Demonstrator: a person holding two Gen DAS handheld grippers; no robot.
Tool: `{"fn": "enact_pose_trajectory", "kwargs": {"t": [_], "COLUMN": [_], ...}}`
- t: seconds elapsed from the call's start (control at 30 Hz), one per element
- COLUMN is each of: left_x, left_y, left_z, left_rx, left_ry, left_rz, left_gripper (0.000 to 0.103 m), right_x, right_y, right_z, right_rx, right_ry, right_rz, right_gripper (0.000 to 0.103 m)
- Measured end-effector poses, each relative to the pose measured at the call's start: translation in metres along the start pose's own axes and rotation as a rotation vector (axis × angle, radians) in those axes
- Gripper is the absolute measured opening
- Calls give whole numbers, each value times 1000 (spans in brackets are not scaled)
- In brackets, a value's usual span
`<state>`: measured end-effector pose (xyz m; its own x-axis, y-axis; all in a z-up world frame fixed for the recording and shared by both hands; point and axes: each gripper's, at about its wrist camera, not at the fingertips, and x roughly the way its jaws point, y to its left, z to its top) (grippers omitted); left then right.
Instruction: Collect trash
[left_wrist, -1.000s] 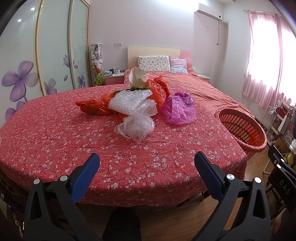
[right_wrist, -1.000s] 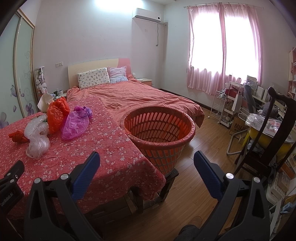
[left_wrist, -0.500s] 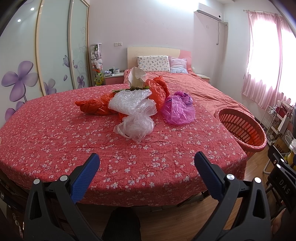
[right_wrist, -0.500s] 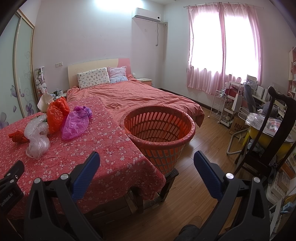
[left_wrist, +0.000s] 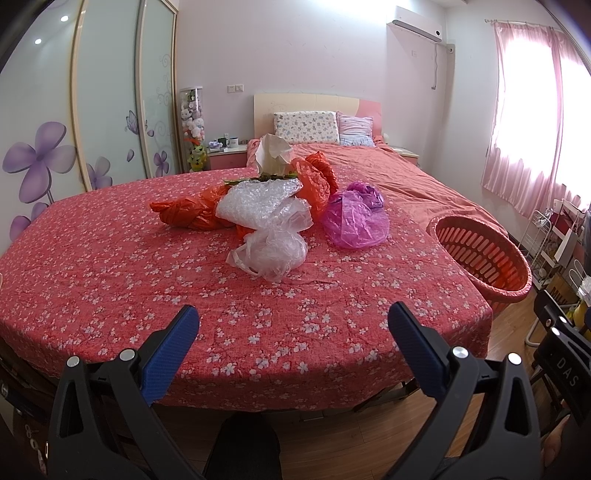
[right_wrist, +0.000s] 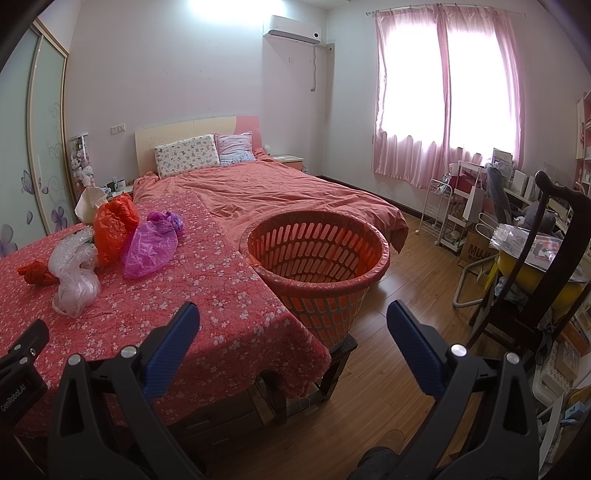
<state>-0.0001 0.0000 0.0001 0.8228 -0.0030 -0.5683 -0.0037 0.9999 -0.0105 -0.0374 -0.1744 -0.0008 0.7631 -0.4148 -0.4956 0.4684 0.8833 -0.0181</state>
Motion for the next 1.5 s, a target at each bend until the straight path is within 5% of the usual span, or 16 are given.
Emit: {"fn": "enact_pose_trajectory", "kwargs": {"t": [0.93, 1.33, 1.5], "left_x": [5, 49, 69], "left_y": [7, 81, 114], "left_z": [8, 34, 48], "left_rx": [-24, -154, -184], "left_ry": [4, 38, 40], "left_rz": [15, 99, 133], "left_gripper": [101, 101, 101], "right_x": [14, 72, 121], "right_y": [5, 75, 116], "right_z": [6, 49, 65], "right_rx": [6, -7, -40], "right_ry": [8, 50, 105], "right_rz": [30, 255, 308], "right_gripper": [99, 98, 79]}}
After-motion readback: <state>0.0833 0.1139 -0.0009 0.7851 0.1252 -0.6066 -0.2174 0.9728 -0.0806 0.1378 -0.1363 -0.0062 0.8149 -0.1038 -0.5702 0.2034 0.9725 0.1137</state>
